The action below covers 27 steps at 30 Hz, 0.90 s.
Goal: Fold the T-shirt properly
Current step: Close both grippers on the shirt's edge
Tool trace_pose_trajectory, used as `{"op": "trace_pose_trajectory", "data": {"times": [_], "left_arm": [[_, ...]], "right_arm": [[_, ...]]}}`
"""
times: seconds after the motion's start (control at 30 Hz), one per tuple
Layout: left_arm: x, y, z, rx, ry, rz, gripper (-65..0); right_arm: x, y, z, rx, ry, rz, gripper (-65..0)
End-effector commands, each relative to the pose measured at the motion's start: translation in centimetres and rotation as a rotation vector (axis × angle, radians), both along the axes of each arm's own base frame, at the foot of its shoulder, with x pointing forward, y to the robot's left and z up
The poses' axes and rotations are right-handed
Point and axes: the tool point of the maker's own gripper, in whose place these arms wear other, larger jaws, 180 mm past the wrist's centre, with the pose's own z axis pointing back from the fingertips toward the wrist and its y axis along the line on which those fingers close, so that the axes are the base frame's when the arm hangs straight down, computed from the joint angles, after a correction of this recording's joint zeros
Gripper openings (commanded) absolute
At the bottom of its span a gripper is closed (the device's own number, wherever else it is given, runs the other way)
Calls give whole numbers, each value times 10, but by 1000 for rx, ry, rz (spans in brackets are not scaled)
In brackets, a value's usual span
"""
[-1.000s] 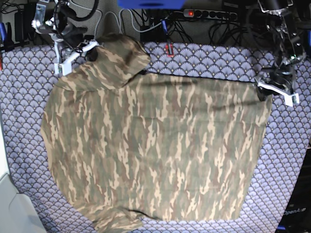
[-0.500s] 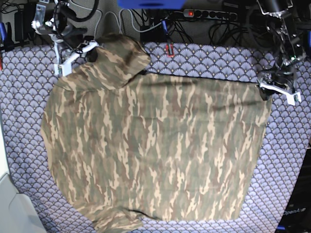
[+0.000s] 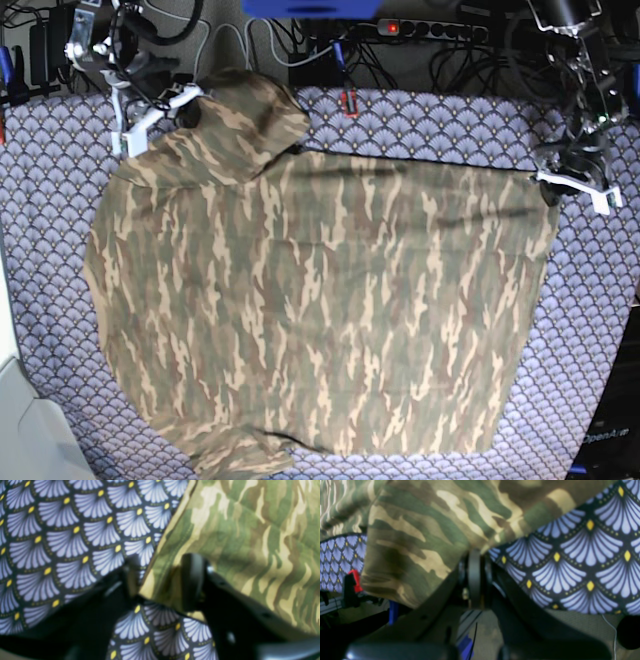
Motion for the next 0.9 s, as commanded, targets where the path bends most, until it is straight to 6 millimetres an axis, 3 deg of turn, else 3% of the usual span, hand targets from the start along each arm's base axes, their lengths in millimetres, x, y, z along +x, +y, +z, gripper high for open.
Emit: {"op": "trace_pose_trajectory", "data": {"times": [0.0,0.17,0.57,0.73,0.87], "left_arm": [[-3,-12,-8,-20,48,-37,-459],[1,-37,-16,-30,69,-114,-595],[-4,-36,-14,-20,71,-118,-637],[-8,-39,4,18,36,-148,-637],[-16,-22,27,67,-1,-119,-637]], "right_arm": [[4,0,6,5,-29,3,-650],[3,1,6,7,-22,5,-650],[4,-1,8,1,-22,8,-650],[10,-10,20,-29,-79,4,-650],[7,-11,34,-47,-135,-3,-650]]}}
